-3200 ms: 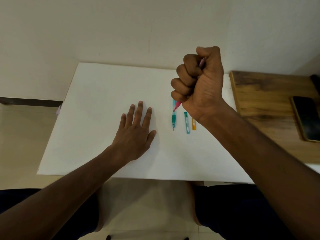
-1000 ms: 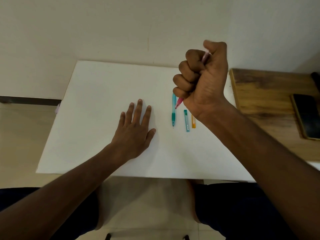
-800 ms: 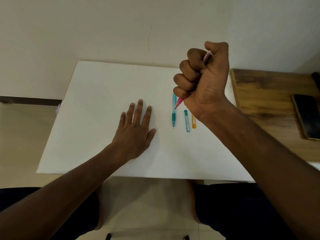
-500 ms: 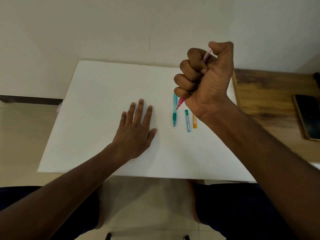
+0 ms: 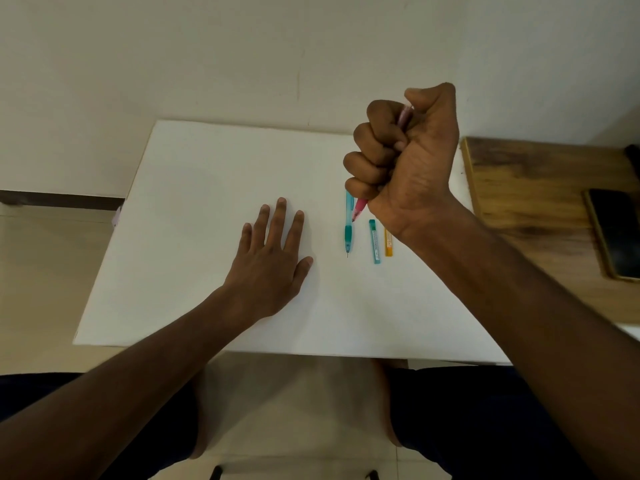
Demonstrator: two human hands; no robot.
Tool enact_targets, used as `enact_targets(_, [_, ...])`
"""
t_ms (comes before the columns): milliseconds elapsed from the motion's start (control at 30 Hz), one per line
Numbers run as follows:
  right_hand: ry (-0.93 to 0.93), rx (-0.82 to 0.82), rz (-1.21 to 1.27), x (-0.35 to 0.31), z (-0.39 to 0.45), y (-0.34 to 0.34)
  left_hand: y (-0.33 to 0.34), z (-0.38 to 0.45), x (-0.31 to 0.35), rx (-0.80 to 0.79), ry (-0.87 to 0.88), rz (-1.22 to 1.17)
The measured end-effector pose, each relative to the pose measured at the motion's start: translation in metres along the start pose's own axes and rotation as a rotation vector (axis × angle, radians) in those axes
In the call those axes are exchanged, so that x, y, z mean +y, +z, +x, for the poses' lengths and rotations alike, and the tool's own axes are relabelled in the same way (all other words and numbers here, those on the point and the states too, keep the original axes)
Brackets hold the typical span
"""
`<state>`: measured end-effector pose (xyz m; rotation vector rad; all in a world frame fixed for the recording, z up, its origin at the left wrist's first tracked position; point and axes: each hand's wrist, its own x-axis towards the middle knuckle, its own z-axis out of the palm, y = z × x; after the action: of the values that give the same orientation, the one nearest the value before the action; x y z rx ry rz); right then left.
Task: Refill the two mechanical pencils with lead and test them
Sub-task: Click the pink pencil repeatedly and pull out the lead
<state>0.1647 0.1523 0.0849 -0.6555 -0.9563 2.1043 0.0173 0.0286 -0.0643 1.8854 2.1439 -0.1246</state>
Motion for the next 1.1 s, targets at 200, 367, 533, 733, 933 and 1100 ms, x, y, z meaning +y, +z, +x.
enact_targets(200, [-0.043, 0.015, 0.012, 0.0, 0.001, -0.001, -0.002, 0.0, 0.001, -0.008, -0.002, 0.004])
enact_targets(367, [-0.032, 0.026, 0.007, 0.002, 0.001, -0.002, -0.004, -0.001, 0.001, -0.022, -0.004, 0.008])
enact_targets(533, [-0.019, 0.023, 0.02, 0.001, 0.002, -0.002, -0.005, -0.002, 0.001, -0.023, -0.006, -0.001])
enact_targets(733, [-0.031, 0.014, -0.001, 0.002, 0.003, -0.003, -0.007, -0.002, 0.002, -0.028, 0.001, -0.009])
enact_targets(933, [-0.045, 0.069, -0.023, 0.006, 0.003, -0.004, -0.031, -0.003, 0.006, 0.104, 0.041, -0.188])
enact_targets(1100, [0.026, 0.035, -0.122, 0.013, 0.001, -0.003, -0.076, -0.003, 0.032, 0.68, 0.168, -0.97])
